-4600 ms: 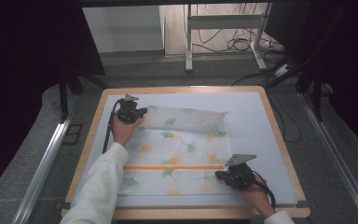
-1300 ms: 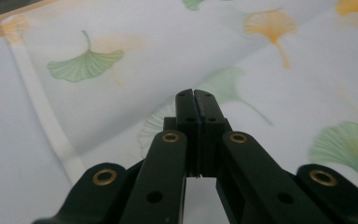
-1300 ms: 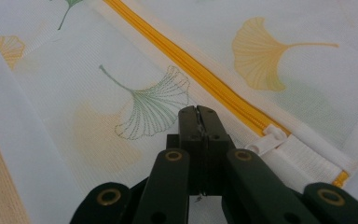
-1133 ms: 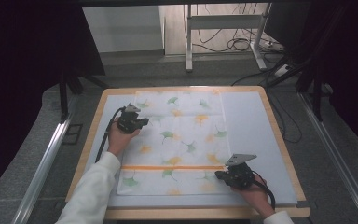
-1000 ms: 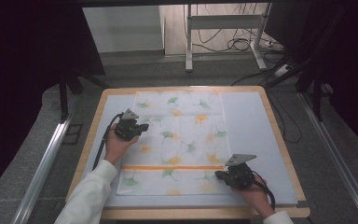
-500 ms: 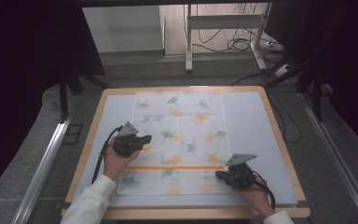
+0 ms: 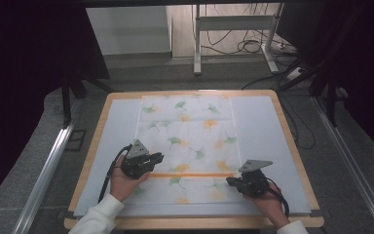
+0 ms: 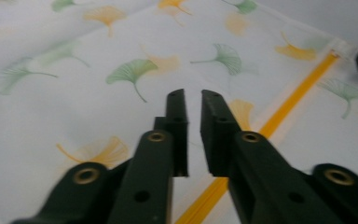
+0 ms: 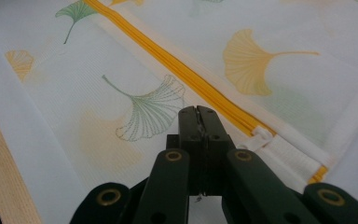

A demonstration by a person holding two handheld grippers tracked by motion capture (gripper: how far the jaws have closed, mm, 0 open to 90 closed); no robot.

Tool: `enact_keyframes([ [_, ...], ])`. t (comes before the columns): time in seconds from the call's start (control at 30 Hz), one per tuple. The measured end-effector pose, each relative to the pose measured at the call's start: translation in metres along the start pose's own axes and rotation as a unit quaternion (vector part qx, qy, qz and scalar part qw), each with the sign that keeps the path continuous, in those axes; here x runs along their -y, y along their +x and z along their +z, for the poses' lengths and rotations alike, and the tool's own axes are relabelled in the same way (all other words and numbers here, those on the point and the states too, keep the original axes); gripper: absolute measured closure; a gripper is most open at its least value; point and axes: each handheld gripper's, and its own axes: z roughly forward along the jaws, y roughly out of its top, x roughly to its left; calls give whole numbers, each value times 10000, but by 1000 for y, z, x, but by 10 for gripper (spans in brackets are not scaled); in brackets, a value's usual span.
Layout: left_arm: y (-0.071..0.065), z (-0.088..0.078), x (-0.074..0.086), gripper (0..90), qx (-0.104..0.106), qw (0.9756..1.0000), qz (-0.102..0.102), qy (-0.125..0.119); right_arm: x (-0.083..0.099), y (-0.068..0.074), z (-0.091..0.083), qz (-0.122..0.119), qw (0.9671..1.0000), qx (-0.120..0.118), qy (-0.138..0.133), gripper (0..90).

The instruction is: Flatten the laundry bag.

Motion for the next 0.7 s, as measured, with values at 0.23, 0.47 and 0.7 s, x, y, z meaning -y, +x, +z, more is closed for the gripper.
enact_keyframes([
  [0.23, -8, -2, -5, 436, -181, 9997, -158, -31, 4, -3, -10, 86, 9999, 93, -94, 890],
  [0.47, -14, 4, -9, 339, 115, 9998, -95, 150, 12, -6, -24, 236, 9993, 176, -220, 890],
  [0.7, -26, 5, -16, 339, 173, 9998, 71, 60, 21, -3, -30, 341, 9989, 269, -201, 890],
])
